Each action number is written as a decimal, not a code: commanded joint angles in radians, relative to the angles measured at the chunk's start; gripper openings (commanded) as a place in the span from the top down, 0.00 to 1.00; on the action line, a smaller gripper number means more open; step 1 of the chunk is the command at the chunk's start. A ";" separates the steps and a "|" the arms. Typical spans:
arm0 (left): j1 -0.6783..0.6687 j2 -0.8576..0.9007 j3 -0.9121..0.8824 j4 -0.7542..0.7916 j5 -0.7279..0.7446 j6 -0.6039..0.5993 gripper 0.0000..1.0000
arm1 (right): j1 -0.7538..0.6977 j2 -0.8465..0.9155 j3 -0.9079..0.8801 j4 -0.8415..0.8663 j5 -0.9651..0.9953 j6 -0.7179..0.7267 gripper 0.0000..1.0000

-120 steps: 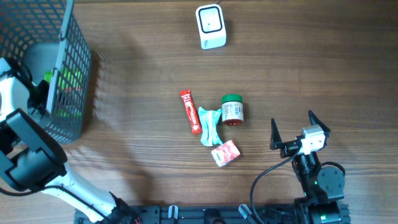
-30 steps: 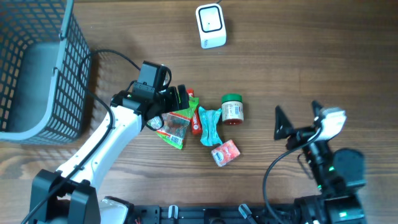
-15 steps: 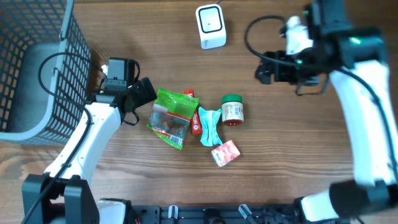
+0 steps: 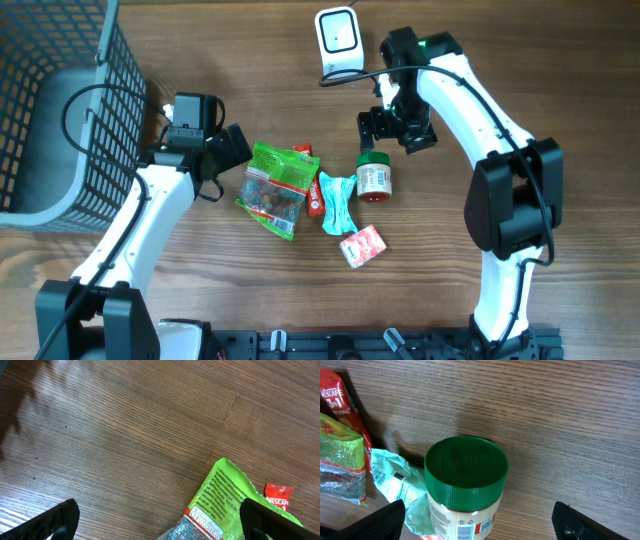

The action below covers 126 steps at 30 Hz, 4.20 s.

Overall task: Scan the item barcode
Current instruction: 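Move the right gripper over the green-lidded jar, then grasp the jar lid with the right gripper and lift it, then hold the jar under the white scanner with the right gripper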

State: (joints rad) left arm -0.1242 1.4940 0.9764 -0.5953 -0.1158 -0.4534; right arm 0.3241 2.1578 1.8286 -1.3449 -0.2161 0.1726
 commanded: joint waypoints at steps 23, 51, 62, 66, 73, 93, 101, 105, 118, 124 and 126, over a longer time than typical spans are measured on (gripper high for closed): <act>0.003 -0.015 -0.001 0.001 -0.016 0.005 0.00 | 0.068 0.009 -0.215 0.270 0.053 0.029 0.37; 0.003 -0.015 -0.001 0.001 -0.016 0.005 0.00 | 0.069 -0.836 -1.095 1.351 0.498 0.141 0.59; 0.003 -0.015 -0.001 0.001 -0.016 0.005 0.00 | 0.069 -0.485 -1.211 1.840 0.516 0.116 0.60; 0.003 -0.015 -0.001 0.001 -0.016 0.005 0.00 | 0.069 -0.486 -1.211 1.845 0.516 0.115 0.44; 0.003 -0.015 -0.001 0.001 -0.016 0.005 0.00 | 0.069 -0.511 -1.211 1.794 0.515 0.106 0.02; 0.003 -0.015 -0.001 0.001 -0.016 0.005 0.00 | -0.018 -0.354 -0.234 0.232 0.190 -0.034 0.00; 0.003 -0.015 -0.001 0.001 -0.016 0.005 0.00 | -0.018 -0.186 -0.250 0.232 0.170 -0.040 0.05; 0.003 -0.015 -0.001 0.001 -0.016 0.005 0.00 | -0.018 -0.165 -0.301 0.275 0.169 -0.041 0.08; 0.003 -0.015 -0.001 0.001 -0.016 0.005 0.00 | -0.018 -0.165 -0.384 0.402 0.170 -0.040 0.20; 0.003 -0.015 -0.001 0.001 -0.016 0.005 0.00 | -0.018 -0.164 -0.433 0.475 0.170 -0.040 0.25; 0.003 -0.015 -0.001 0.001 -0.016 0.005 0.00 | -0.018 -0.169 -0.431 0.484 0.170 -0.040 0.34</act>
State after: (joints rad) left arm -0.1242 1.4940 0.9749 -0.5980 -0.1230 -0.4534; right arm 0.3058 1.9797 1.4063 -0.8738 -0.0364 0.1314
